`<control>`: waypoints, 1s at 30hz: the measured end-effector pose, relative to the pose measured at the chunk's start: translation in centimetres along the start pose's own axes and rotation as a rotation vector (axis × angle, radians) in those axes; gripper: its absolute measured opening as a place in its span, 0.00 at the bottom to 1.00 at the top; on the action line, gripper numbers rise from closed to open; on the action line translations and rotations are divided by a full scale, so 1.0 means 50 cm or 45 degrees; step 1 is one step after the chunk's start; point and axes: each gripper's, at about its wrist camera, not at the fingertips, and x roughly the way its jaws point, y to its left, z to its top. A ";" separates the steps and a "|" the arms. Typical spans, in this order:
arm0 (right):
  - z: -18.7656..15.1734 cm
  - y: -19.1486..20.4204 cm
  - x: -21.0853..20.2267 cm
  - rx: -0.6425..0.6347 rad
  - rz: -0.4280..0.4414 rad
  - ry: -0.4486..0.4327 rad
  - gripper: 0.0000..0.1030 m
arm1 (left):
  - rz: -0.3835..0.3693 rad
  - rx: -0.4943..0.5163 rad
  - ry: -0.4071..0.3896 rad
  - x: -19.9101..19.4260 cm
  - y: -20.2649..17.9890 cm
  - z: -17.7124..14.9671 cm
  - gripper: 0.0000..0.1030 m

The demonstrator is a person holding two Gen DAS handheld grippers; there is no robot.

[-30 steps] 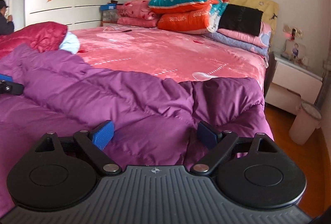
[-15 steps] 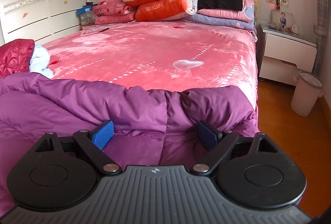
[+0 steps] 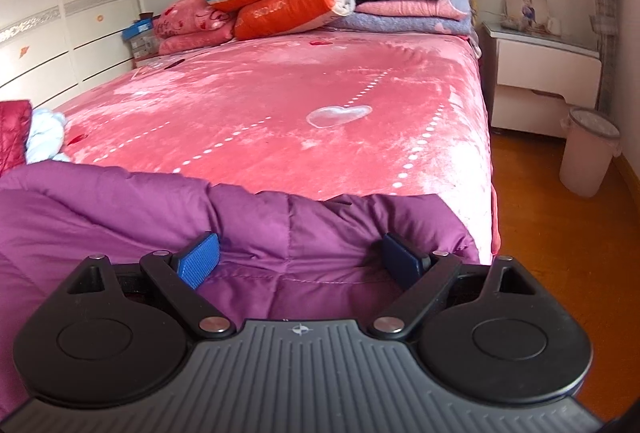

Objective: Fold large clothes
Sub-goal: 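Push the folded jacket's edge with both tools to tidy the bundle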

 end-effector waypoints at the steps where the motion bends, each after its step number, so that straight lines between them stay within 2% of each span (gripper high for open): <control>1: 0.001 -0.002 0.004 0.012 -0.001 0.004 1.00 | 0.013 -0.005 -0.001 0.006 0.003 -0.003 0.79; 5: -0.002 -0.008 0.018 0.044 0.006 0.018 1.00 | 0.019 -0.068 0.010 0.031 0.021 -0.012 0.85; 19: -0.008 -0.012 0.042 0.098 0.028 0.022 1.00 | 0.051 -0.039 0.029 0.083 0.000 -0.027 0.92; 24: -0.005 -0.013 0.033 0.091 0.026 0.018 1.00 | 0.062 -0.025 0.071 0.075 -0.003 -0.014 0.92; 27: -0.002 -0.033 0.021 0.143 0.072 0.005 1.00 | 0.081 -0.011 0.106 0.048 -0.009 0.008 0.91; 30: 0.004 -0.060 -0.004 0.248 0.115 -0.023 1.00 | 0.042 -0.059 0.063 -0.006 -0.019 0.032 0.91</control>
